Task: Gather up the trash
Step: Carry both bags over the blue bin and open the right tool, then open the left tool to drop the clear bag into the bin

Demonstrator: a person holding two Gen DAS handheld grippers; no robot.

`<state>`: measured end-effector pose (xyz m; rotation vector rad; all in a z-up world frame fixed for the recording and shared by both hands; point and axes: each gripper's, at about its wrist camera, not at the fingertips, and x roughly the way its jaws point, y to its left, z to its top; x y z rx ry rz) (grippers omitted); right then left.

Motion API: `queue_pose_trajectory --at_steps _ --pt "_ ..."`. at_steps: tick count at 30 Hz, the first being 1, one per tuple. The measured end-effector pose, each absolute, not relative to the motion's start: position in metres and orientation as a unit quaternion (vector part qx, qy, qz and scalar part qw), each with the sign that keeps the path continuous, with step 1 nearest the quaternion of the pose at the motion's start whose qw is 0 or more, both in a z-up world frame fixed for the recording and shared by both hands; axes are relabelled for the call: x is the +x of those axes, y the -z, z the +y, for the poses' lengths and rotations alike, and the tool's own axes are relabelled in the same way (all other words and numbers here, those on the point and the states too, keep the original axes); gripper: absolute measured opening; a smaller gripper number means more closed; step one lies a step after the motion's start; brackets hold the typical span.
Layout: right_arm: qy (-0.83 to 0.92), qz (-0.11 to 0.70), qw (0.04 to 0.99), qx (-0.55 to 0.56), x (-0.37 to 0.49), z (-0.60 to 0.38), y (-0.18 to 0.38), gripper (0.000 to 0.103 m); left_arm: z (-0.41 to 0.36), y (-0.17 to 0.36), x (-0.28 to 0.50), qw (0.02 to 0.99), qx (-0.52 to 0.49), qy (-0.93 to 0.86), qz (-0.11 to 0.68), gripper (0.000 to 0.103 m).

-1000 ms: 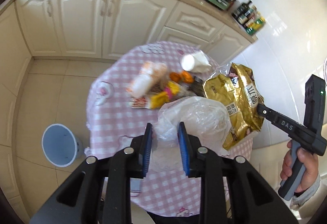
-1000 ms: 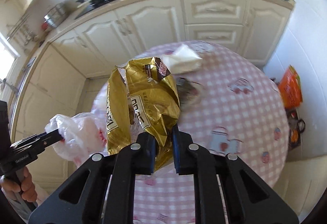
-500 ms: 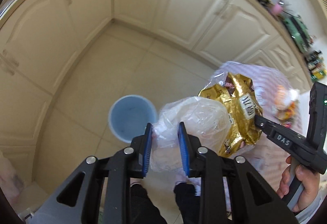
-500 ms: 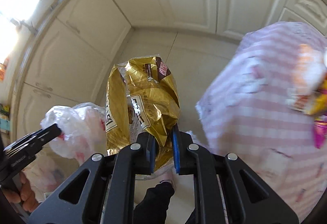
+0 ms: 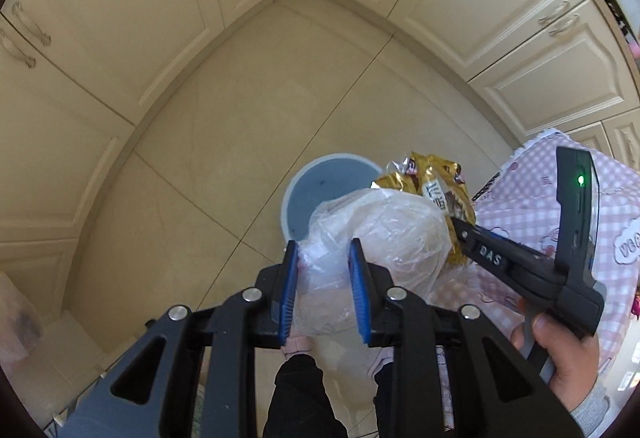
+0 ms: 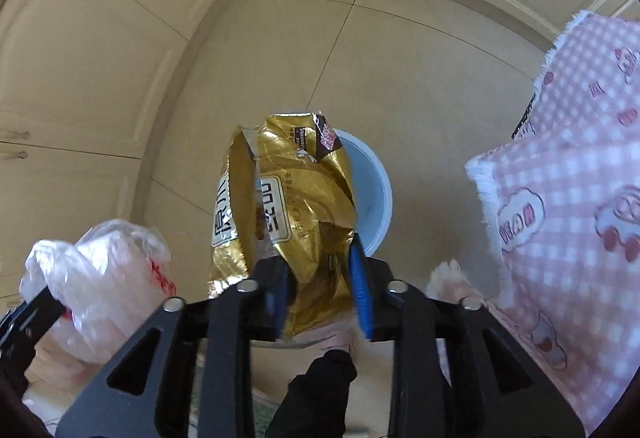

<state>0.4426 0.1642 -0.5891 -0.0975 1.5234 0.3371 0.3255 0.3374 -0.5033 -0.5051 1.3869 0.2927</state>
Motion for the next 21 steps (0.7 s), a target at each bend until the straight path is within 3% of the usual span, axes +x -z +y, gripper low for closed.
queue_pose_trajectory --at_steps 8,21 --pt "-0.165 0.685 0.707 -0.065 0.433 0.188 0.587 0.049 0.325 0.52 0.332 0.715 -0.241 -0.132 0.643 0.024" --pt "-0.151 0.65 0.744 -0.044 0.42 0.161 0.528 0.054 0.309 0.511 0.358 0.719 -0.237 -0.107 0.645 0.025"
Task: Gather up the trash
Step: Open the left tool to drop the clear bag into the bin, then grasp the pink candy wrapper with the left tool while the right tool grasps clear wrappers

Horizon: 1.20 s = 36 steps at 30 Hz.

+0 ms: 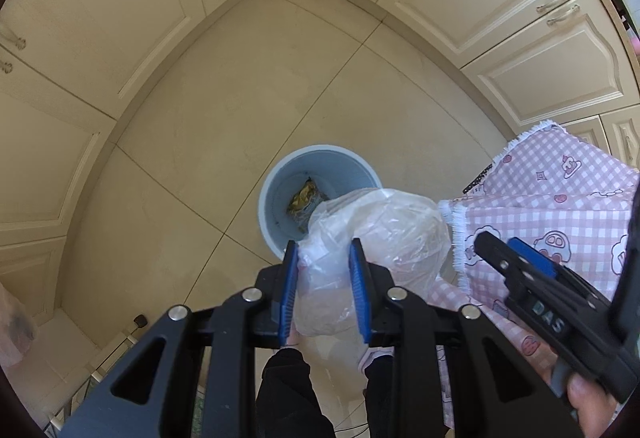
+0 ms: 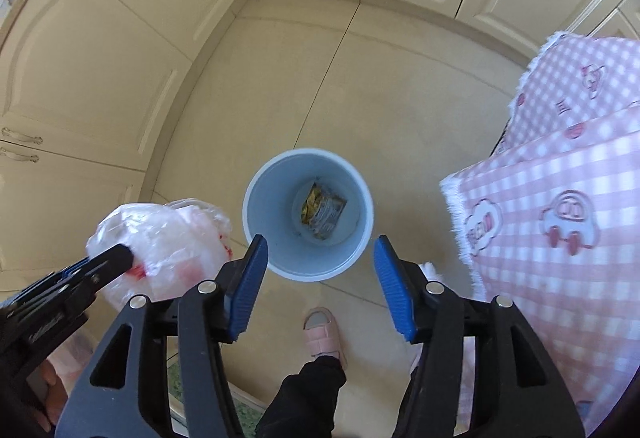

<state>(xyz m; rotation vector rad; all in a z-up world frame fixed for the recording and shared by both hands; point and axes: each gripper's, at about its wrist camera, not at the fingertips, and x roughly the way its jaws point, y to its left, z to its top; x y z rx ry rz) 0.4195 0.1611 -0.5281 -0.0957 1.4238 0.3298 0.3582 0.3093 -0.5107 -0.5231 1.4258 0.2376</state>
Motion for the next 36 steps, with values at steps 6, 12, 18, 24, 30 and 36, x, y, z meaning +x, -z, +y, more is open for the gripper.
queue_pose_trajectory --at_steps 6,12,18,24,30,36 --pt "-0.15 0.636 0.756 -0.03 0.422 0.142 0.508 0.054 0.29 0.492 0.374 0.727 -0.235 -0.093 0.639 0.032" --pt "-0.153 0.626 0.764 -0.013 0.426 0.12 0.484 0.054 0.269 0.471 0.382 0.731 -0.222 -0.092 0.638 0.046" --pt "-0.156 0.606 0.78 0.011 0.427 0.085 0.447 0.054 0.236 0.434 0.388 0.743 -0.219 -0.087 0.626 0.046" --pt "-0.158 0.571 0.804 0.041 0.423 0.029 0.391 0.054 0.171 0.373 0.404 0.777 -0.192 -0.055 0.597 0.048" --pt "-0.147 0.522 0.839 0.057 0.403 -0.055 0.328 0.054 0.077 0.314 0.415 0.808 -0.163 -0.004 0.567 0.053" --pt "-0.086 0.49 0.864 0.074 0.375 -0.161 0.292 0.055 -0.034 0.29 0.413 0.814 -0.136 0.075 0.56 0.055"
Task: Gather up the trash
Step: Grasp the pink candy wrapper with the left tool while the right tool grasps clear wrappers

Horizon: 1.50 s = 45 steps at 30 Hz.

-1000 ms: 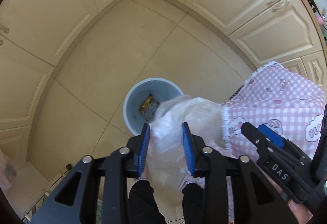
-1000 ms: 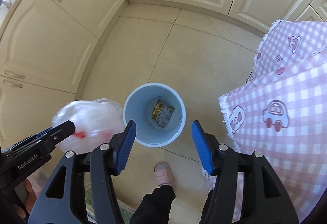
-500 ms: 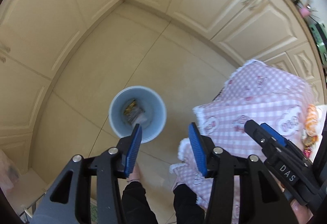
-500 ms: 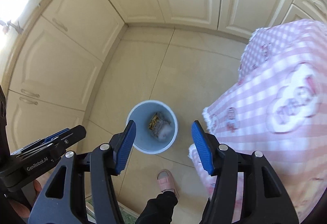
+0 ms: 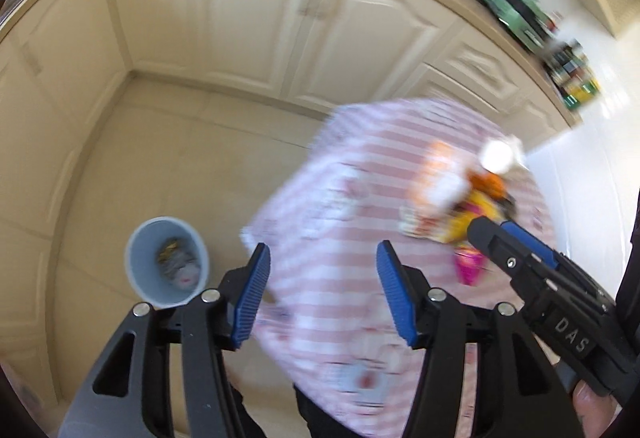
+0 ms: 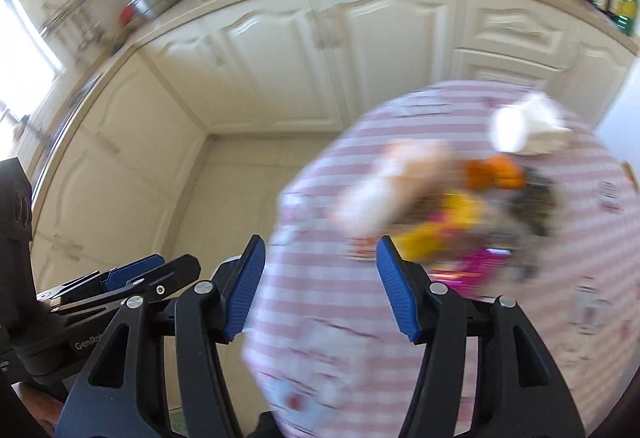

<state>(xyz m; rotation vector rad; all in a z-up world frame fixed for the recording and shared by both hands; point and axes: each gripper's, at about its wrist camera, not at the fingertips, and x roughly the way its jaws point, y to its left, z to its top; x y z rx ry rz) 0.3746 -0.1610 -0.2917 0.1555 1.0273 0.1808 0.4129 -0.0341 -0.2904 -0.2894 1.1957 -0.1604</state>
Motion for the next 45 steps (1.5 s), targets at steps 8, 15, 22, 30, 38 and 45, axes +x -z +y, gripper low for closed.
queue_pose_trajectory --at_steps 8,15,22,30,38,45 --pt "-0.004 0.506 0.855 0.116 0.348 -0.283 0.297 0.056 -0.162 0.303 0.405 0.791 -0.079 0.165 0.584 0.057" --pt "0.016 0.519 0.842 0.146 0.334 -0.34 0.31 0.056 -0.206 0.338 0.421 0.774 -0.063 0.161 0.609 0.057" --pt "0.011 0.532 0.831 0.163 0.336 -0.355 0.328 0.057 -0.217 0.362 0.433 0.763 -0.067 0.147 0.626 0.056" --pt "-0.008 0.539 0.825 0.173 0.347 -0.349 0.338 0.057 -0.22 0.363 0.434 0.764 -0.056 0.157 0.623 0.032" --pt "-0.034 0.551 0.811 0.194 0.365 -0.331 0.351 0.057 -0.189 0.332 0.41 0.779 -0.081 0.159 0.601 0.031" --pt "-0.04 0.57 0.8 0.182 0.385 -0.303 0.377 0.057 -0.146 0.325 0.398 0.79 -0.11 0.121 0.592 0.031"
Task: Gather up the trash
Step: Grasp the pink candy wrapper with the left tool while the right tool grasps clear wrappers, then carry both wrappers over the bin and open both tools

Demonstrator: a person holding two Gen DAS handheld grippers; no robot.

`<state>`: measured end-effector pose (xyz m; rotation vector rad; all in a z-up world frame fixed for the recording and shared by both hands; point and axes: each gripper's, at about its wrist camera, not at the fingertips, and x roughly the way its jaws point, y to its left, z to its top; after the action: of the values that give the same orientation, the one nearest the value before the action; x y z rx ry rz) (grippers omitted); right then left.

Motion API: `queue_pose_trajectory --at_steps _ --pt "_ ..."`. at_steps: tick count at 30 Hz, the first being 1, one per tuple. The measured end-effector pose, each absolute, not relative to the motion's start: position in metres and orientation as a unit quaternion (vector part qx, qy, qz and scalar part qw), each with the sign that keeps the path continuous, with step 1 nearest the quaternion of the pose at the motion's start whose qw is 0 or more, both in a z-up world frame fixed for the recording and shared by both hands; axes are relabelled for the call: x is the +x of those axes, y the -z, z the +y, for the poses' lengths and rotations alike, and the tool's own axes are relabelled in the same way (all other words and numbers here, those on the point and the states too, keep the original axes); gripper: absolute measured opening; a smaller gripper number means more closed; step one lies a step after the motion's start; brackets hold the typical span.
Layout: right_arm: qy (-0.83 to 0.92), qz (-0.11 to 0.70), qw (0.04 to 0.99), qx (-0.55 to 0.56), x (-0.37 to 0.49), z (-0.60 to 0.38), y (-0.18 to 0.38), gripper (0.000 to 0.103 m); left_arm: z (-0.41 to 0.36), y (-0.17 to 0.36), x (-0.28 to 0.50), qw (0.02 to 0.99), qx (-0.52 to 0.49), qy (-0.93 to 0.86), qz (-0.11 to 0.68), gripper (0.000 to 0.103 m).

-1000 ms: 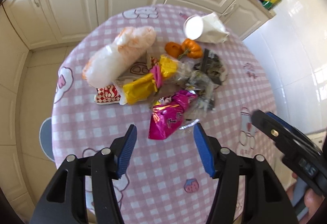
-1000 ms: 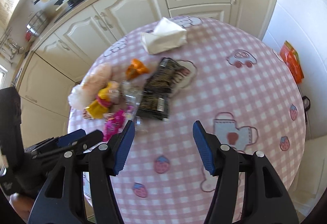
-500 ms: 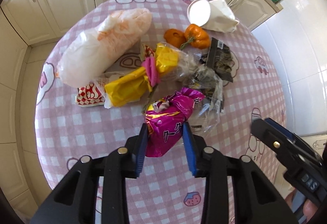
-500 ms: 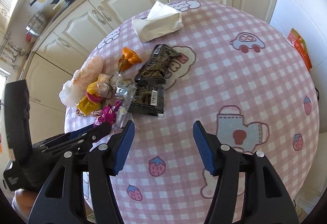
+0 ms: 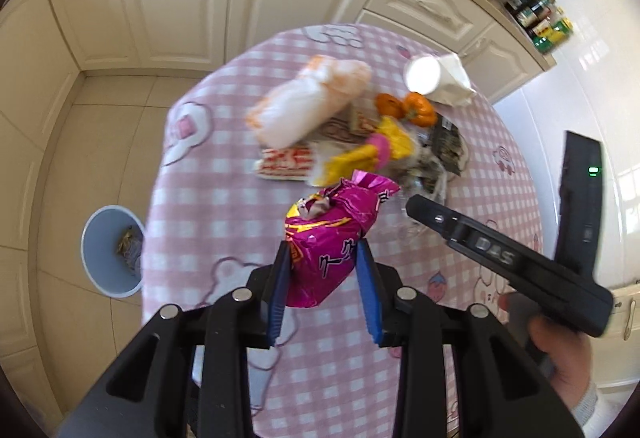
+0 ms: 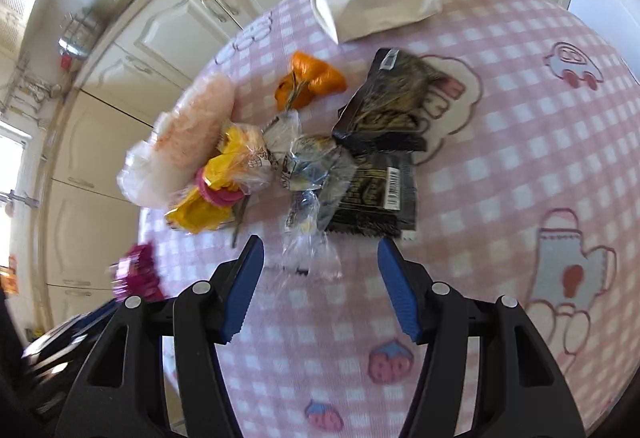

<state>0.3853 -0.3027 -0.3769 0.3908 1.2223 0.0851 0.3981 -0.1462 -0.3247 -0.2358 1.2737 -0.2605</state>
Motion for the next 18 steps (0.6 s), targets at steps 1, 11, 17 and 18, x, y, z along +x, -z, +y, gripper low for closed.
queue_pose_trajectory --at_steps 1,11,17,18 --pt "-0.037 0.57 0.802 0.176 0.387 -0.3 0.379 0.057 -0.143 0.325 0.398 0.79 -0.109 0.119 0.591 0.031" --pt "-0.041 0.577 0.809 0.109 0.386 -0.283 0.377 0.024 -0.112 0.321 0.394 0.789 -0.125 0.126 0.588 0.031" --pt "-0.022 0.559 0.82 0.123 0.364 -0.282 0.352 0.024 -0.099 0.308 0.396 0.791 -0.121 0.151 0.58 0.031" --pt "-0.018 0.552 0.824 0.126 0.36 -0.281 0.344 0.024 -0.096 0.305 0.395 0.792 -0.12 0.157 0.578 0.031"
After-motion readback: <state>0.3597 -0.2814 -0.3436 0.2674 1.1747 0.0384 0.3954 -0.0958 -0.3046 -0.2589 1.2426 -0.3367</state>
